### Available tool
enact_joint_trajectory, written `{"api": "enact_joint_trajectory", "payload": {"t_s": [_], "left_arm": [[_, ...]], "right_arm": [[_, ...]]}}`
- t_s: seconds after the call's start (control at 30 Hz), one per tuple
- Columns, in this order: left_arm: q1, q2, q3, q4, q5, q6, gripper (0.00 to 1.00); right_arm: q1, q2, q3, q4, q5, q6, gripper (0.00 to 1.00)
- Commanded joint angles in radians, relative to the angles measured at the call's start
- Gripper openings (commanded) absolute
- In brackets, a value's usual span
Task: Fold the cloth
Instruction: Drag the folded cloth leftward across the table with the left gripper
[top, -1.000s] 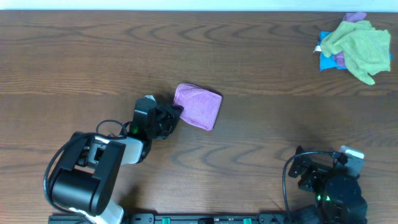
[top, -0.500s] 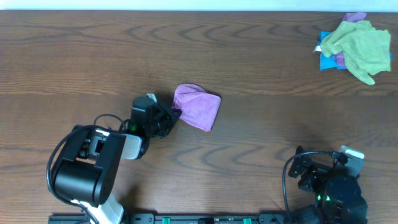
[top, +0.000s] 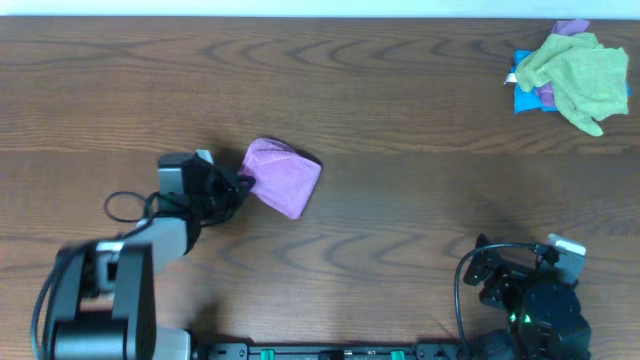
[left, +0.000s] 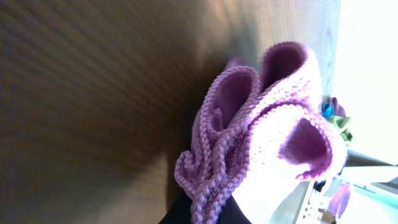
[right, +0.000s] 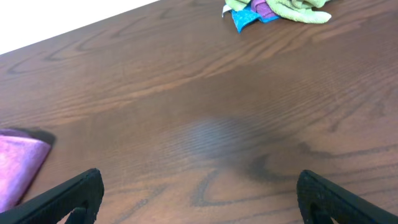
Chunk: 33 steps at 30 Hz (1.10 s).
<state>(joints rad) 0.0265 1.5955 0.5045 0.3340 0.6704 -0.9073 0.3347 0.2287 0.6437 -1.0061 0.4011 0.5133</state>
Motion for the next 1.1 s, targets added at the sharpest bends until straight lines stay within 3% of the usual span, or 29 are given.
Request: {"api": "enact_joint_trajectory", "payload": {"t_s": [0.0,0.17,0.4,1.07], "left_arm": [[0.049,-0.100,-0.002,-0.075,-0.004,0.088,0.06],[0.149,-0.236,-0.002,-0.265,-0.019,0.163,0.06],[0.273,-0.311,-0.002,-0.382,-0.019,0.235,0.06],[0.559,-0.315,0.003,-0.418,-0.080,0.355,0.06]], "right_arm": [[-0.005,-0.003,-0.003,-0.001,0.014,0.013,0.99],[-0.005,-0.002,-0.003,-0.001,0.014,0.013,0.99],[-0.005,-0.002,-0.003,-0.001,0.014,0.013,0.99],[-0.005,-0.003,-0.003,-0.001,0.014,0.013,0.99]]}}
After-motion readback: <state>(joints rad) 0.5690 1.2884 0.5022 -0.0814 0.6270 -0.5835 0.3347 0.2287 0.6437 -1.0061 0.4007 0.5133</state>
